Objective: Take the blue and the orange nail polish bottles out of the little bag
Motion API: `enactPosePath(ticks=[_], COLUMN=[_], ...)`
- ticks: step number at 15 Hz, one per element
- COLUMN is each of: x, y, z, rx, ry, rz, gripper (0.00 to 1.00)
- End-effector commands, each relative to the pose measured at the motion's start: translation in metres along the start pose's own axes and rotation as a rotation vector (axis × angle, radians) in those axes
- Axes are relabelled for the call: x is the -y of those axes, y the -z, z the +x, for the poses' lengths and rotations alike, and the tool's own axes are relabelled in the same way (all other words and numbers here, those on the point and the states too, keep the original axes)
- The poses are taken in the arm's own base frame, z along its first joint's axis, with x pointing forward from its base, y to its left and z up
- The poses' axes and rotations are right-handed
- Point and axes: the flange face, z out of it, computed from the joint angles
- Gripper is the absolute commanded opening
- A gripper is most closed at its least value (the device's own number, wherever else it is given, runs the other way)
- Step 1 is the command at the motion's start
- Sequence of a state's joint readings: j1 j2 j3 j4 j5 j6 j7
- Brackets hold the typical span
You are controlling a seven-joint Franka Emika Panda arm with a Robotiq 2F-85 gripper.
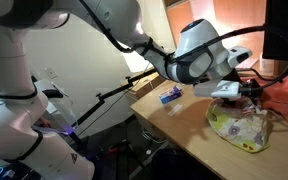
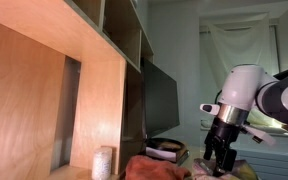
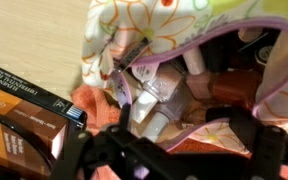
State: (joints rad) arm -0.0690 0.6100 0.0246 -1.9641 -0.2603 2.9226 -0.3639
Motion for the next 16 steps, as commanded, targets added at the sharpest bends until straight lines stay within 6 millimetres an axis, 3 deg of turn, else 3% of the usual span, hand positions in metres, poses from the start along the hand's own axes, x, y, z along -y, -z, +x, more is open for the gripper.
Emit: enactPosePath(ticks=[1,8,13,16], x=[0.001,0.015,0.026,0.027], y=[0.002,0.024,0.048,0.047], z=[0.001,-0.02,-0.055,-0.064], rx=[0.021,-0.089,-0.228,-0.241], ry=[0.008,0.044,0.076,0.078], rz=[0.011,-0.037,-0.102,-0.109], gripper=[1.0,1.0,1.0,1.0])
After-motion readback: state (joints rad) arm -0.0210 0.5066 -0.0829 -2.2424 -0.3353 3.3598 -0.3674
